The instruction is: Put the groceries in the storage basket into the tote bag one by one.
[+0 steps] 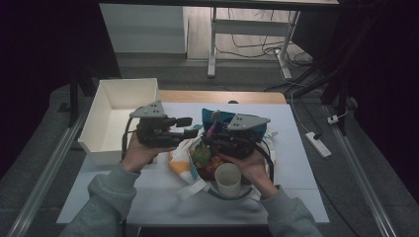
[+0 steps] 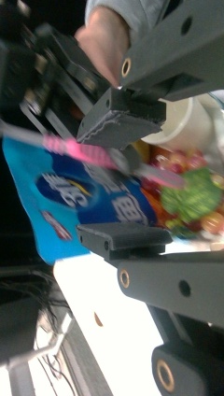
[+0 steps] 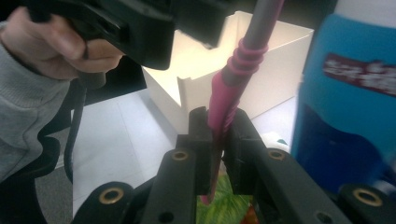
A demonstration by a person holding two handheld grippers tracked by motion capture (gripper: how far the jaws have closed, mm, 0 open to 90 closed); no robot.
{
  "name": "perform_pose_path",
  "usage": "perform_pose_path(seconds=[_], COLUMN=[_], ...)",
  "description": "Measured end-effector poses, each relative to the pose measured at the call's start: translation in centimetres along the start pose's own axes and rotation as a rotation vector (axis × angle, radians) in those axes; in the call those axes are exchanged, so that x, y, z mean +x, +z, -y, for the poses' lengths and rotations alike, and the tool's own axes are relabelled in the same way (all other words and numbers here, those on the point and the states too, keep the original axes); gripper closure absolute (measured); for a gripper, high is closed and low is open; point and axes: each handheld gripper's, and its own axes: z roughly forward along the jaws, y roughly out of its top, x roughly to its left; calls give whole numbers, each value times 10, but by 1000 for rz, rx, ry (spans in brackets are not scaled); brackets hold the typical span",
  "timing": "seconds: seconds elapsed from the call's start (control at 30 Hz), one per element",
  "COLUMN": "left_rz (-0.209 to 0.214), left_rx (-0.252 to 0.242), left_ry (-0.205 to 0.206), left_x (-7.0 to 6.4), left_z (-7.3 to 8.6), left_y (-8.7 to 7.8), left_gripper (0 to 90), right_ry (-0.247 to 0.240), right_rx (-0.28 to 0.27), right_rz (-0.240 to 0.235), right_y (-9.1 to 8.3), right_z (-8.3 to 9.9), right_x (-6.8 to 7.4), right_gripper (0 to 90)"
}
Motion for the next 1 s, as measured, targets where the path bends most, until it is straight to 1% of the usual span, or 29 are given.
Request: perform_pose_path(seconds=[0.07, 0.17, 0.27, 0.3, 0.37, 0.43, 0.6, 0.77, 0.9, 1.0], left_rz=[-36, -60, -108, -112, -126, -148, -167, -167, -172, -171], left_rx=[21, 50, 82, 87, 102, 122, 155, 182, 194, 197], left_ry=[-7, -40, -52, -61, -66, -59, -59, -72, -70, -77], left_x=[5, 17, 25, 27, 30, 32, 34, 37, 37, 37], left_z=[8, 19, 28, 31, 35, 39, 47, 54, 56, 57], left_y=[-3, -5, -5, -5, -5, -5, -3, 0, 1, 2], left_gripper=[498, 498, 498, 498, 490, 477, 444, 423, 417, 416], right_ry=[2, 10, 8, 8, 10, 12, 10, 12, 19, 25], right_rx=[-4, -16, -29, -32, -38, -47, -73, -91, -89, -85], right_rz=[8, 14, 20, 20, 21, 21, 24, 25, 34, 41], right_y=[-6, -15, -22, -24, -27, -31, -42, -55, -65, -71], right_z=[2, 5, 6, 6, 7, 8, 8, 9, 12, 14], right_x=[-2, -4, -3, -3, -4, -4, -2, 0, 0, 1], right_gripper=[812, 812, 812, 812, 812, 812, 812, 812, 812, 812])
